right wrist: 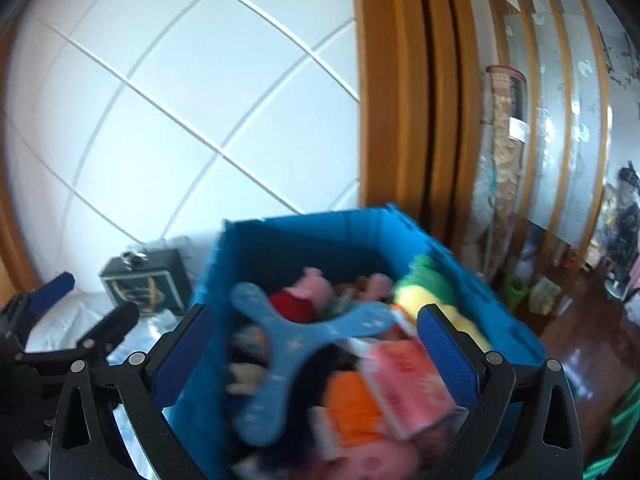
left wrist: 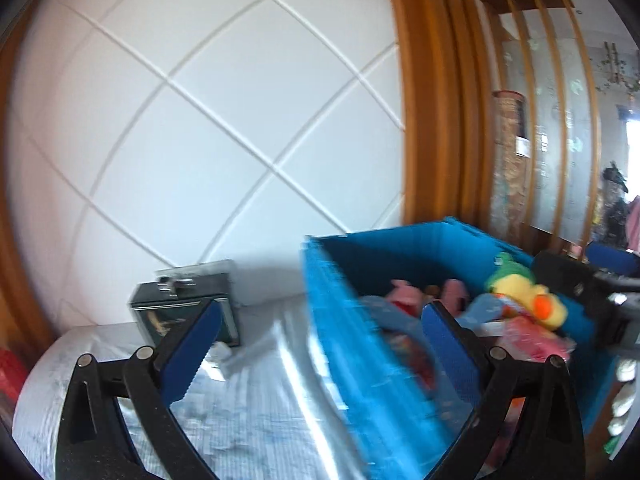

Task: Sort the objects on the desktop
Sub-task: 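Move both tools back over the bed toward the pill bottle and box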

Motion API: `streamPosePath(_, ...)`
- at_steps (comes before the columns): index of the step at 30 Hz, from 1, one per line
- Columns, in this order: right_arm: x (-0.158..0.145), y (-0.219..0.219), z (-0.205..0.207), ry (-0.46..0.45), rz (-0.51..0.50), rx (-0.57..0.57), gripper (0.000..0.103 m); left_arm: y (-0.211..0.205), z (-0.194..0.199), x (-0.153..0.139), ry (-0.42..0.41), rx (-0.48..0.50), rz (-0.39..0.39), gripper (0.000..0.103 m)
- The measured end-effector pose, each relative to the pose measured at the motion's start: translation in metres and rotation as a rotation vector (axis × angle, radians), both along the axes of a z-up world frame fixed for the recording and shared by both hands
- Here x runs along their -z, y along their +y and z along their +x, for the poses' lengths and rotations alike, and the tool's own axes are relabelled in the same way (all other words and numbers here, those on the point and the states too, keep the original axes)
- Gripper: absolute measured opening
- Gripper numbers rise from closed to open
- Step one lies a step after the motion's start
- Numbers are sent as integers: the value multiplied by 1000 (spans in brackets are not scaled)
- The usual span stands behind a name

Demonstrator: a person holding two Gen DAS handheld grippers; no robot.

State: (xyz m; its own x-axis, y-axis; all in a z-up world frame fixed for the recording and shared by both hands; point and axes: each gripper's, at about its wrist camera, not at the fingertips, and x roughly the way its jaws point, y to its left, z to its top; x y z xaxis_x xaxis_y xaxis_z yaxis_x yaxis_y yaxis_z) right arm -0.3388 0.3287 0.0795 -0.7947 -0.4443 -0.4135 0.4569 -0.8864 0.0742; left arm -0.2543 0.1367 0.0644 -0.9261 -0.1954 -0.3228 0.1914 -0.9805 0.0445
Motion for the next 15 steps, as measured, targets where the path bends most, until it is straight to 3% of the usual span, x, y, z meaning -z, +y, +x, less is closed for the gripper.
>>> streamPosePath(4, -1, -57, 29, 54, -53, -85, 103, -68, 19, 14, 8, -94, 16, 102)
streamPosePath(8, 12, -122, 45, 61, -104, -161, 103, -136, 27, 38, -46, -190, 48, 102)
streamPosePath(11, 33, -169, 50, 40, -140, -246, 103, -182, 27, 64, -92, -244, 91, 102)
streamPosePath(15, 74, -232, 40, -33, -73, -278, 103, -234, 14, 109, -179, -295, 150, 102)
